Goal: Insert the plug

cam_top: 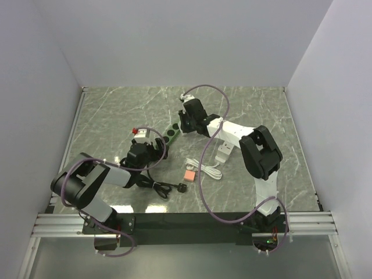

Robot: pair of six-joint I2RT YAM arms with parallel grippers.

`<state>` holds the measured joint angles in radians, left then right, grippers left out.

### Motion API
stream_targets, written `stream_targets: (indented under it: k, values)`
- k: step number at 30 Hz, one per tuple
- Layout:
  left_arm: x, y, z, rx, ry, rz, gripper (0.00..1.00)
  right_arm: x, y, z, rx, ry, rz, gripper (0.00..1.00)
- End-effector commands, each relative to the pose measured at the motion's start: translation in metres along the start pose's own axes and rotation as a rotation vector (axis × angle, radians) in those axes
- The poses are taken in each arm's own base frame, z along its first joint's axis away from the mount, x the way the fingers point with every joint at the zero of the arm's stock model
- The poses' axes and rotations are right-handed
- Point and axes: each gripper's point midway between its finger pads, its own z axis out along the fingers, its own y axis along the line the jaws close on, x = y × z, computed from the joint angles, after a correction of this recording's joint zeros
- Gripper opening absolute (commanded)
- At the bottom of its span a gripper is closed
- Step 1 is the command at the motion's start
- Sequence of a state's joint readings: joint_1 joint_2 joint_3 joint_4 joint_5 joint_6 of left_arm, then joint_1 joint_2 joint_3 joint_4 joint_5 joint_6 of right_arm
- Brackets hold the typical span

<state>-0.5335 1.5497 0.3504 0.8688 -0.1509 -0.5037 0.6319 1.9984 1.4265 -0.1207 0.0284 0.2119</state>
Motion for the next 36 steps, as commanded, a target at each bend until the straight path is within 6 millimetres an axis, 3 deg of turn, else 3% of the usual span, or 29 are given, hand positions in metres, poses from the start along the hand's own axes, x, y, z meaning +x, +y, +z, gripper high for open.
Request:
stream_targets:
  k: [1, 10, 17, 22, 27, 31, 36]
  values:
    - [0.04, -0.04, -0.013, 0.18, 0.14, -0.075, 0.95, -0.044, 0.006, -0.001, -0.023, -0.104, 0.01, 0.0]
    - [0.039, -0.078, -0.021, 0.331, 0.147, -0.107, 0.97, -0.062, 0.004, -0.033, 0.015, -0.109, 0.049, 0.0]
    - [0.052, -0.096, -0.023, 0.417, 0.182, -0.138, 0.99, -0.065, -0.009, -0.038, 0.114, -0.093, 0.139, 0.0]
    - [0.04, -0.093, -0.028, 0.393, 0.147, -0.109, 0.99, -0.079, -0.012, -0.048, 0.135, -0.108, 0.155, 0.0]
    - [0.028, -0.086, -0.025, 0.337, 0.119, -0.068, 0.99, -0.072, -0.02, -0.042, 0.212, -0.059, 0.207, 0.0]
    - [0.029, -0.085, -0.02, 0.323, 0.13, -0.047, 0.99, -0.069, -0.012, -0.04, 0.189, -0.051, 0.241, 0.0]
    - [0.027, -0.081, -0.021, 0.303, 0.124, -0.04, 0.99, -0.05, -0.016, -0.027, 0.215, 0.0, 0.264, 0.0]
